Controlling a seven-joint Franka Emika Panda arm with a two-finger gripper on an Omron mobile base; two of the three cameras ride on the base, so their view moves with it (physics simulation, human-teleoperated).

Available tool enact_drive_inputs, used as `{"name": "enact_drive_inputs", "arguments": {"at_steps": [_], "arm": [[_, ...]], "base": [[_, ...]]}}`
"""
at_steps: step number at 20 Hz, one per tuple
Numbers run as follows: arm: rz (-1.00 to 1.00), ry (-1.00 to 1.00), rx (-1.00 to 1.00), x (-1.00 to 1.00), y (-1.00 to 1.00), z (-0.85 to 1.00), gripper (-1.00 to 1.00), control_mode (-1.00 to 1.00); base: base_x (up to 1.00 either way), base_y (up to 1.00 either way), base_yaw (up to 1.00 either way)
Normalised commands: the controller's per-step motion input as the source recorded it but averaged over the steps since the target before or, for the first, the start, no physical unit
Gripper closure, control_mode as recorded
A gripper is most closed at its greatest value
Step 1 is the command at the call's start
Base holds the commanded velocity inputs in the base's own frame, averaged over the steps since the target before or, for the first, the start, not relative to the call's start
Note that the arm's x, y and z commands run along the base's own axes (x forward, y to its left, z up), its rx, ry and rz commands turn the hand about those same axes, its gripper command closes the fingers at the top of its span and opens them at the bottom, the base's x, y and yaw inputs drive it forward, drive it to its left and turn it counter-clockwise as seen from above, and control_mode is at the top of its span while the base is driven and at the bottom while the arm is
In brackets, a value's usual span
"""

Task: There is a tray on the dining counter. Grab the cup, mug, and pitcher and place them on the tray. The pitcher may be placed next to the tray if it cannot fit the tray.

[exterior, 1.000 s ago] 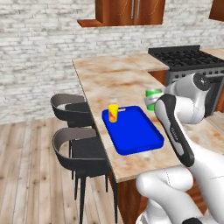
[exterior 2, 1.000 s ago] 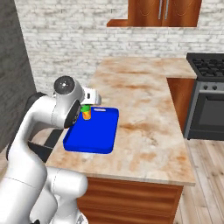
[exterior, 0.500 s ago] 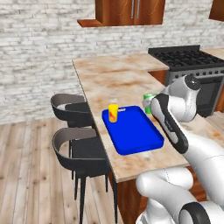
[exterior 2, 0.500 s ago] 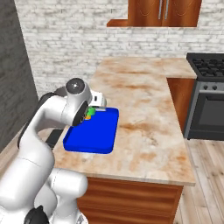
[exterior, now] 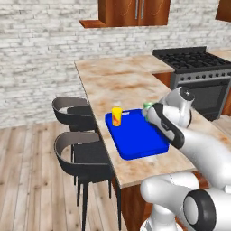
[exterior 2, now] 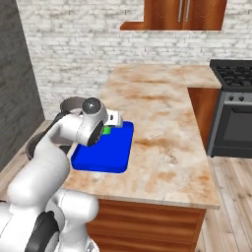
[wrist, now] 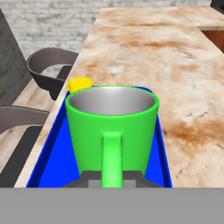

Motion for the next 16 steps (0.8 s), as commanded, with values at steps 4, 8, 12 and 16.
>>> {"name": "enact_drive_inputs", "arguments": {"at_steps": [4,8,12,16], "arm": [[0.00,0.00,0.00,0.47,0.00,-0.38,1.00,-1.00],[0.00,0.00,0.00,0.40,0.00,-0.26,1.00,-1.00],[0.00,0.00,0.00,0.33,0.00,-0.20,1.00,-1.00],[0.00,-0.01,0.00,0.18,0.00,-0.13,1.00,-1.00]], "base": [[0.00,0.00,0.00],[0.00,0.00,0.00],[0.00,0.00,0.00],[0.00,0.00,0.00]]}}
